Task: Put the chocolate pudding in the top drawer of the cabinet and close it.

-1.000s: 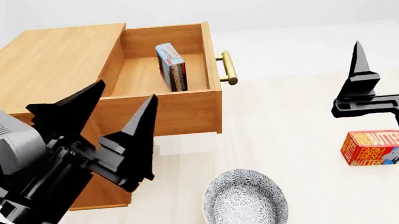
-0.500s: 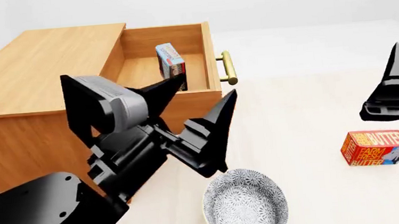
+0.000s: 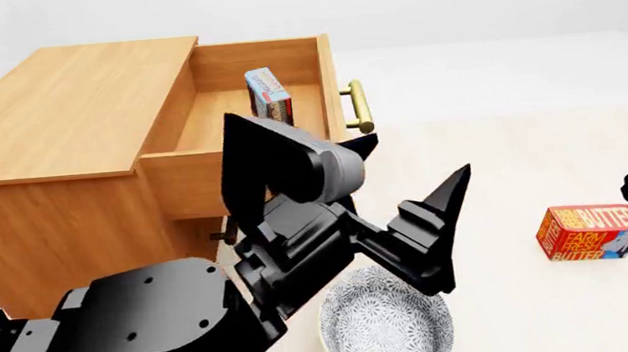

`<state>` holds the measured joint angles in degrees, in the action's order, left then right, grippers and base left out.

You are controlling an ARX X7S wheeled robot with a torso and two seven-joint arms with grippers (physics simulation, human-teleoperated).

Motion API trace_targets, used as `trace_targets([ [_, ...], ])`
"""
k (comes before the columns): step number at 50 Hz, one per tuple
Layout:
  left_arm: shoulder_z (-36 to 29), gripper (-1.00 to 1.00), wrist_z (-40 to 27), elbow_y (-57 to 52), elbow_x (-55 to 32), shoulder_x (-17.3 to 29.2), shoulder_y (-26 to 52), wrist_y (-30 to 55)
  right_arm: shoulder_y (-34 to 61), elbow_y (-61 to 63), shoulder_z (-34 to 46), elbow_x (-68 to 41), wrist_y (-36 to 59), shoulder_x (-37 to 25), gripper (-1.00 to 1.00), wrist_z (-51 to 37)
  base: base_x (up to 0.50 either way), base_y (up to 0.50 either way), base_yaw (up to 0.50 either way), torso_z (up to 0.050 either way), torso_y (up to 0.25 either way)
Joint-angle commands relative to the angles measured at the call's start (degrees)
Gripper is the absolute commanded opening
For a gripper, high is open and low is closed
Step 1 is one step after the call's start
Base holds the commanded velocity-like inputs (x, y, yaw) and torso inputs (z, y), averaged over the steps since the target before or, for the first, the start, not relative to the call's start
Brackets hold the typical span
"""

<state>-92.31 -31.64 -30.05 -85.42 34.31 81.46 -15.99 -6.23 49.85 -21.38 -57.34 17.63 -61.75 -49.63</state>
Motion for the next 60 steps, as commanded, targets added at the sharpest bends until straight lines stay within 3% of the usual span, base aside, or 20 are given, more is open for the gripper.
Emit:
trace_targets([
  [1,-0.6,1.00,0.5,5.0,-1.5,-6.3,-0.2,1.6,-1.6,0.3,-1.6,1.0,-0.4,0.8,1.00,-0.3,0.00,0.00,0.00,0.000,0.000],
  [22,-2.2,1.00,0.7,16.0,-2.6,-16.7,-0.1,5.2,-4.8,0.2,-4.1,1.9,-0.8,2.6,1.00,1.3,0.00,0.00,0.00,0.000,0.000],
  [38,-2.2,1.00,2.1,22.7,-2.9,-21.8,0.9,6.9,-3.6,-1.5,-1.2,3.9,-1.3,3.8,1.00,1.9,0.00,0.00,0.00,0.000,0.000],
  [46,-1.9,1.00,2.3,25.3,-2.8,-23.8,1.5,7.4,-9.0,-0.3,-7.4,2.8,-1.6,5.0,1.00,4.1,0.00,0.00,0.00,0.000,0.000],
  [60,-2.2,1.00,3.9,30.1,-2.4,-26.7,1.2,8.2,-11.8,0.2,-9.8,2.8,-1.8,6.2,1.00,6.0,0.00,0.00,0.00,0.000,0.000],
])
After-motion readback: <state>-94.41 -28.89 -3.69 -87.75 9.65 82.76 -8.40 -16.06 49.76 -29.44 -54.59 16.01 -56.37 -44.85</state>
